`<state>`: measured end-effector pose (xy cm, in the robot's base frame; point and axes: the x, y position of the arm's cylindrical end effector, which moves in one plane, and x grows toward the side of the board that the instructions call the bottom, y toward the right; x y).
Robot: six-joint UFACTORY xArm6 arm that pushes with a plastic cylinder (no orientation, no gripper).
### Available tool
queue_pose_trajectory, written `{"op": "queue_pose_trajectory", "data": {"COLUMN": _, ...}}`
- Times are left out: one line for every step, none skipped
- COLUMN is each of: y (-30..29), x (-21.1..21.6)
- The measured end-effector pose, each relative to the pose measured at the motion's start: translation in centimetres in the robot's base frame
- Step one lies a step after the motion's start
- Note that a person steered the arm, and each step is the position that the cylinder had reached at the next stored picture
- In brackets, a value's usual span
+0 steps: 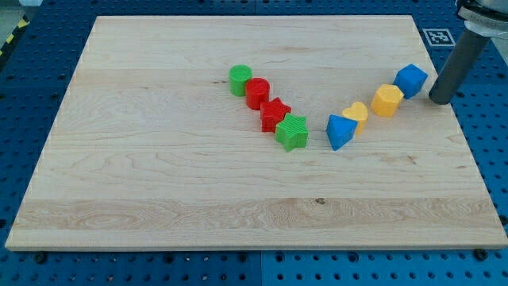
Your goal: Slide the yellow hexagon left a bit
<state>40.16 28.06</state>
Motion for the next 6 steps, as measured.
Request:
{"op": "queue_pose_trajectory", "data": {"y": 0.0, "x": 0.4}}
{"op": "queue_pose_trajectory", "data": {"y": 0.0, "x": 0.8}}
{"op": "queue_pose_trajectory", "data": {"y": -0.4, "x": 0.9}}
{"op": "queue_pose_trajectory", "data": {"y": -1.8, "x": 1.2}}
{"op": "queue_pose_trajectory", "data": {"y": -4.0, "x": 1.9}}
{"op": "queue_pose_trajectory", "data": {"y": -6.4, "x": 2.3}}
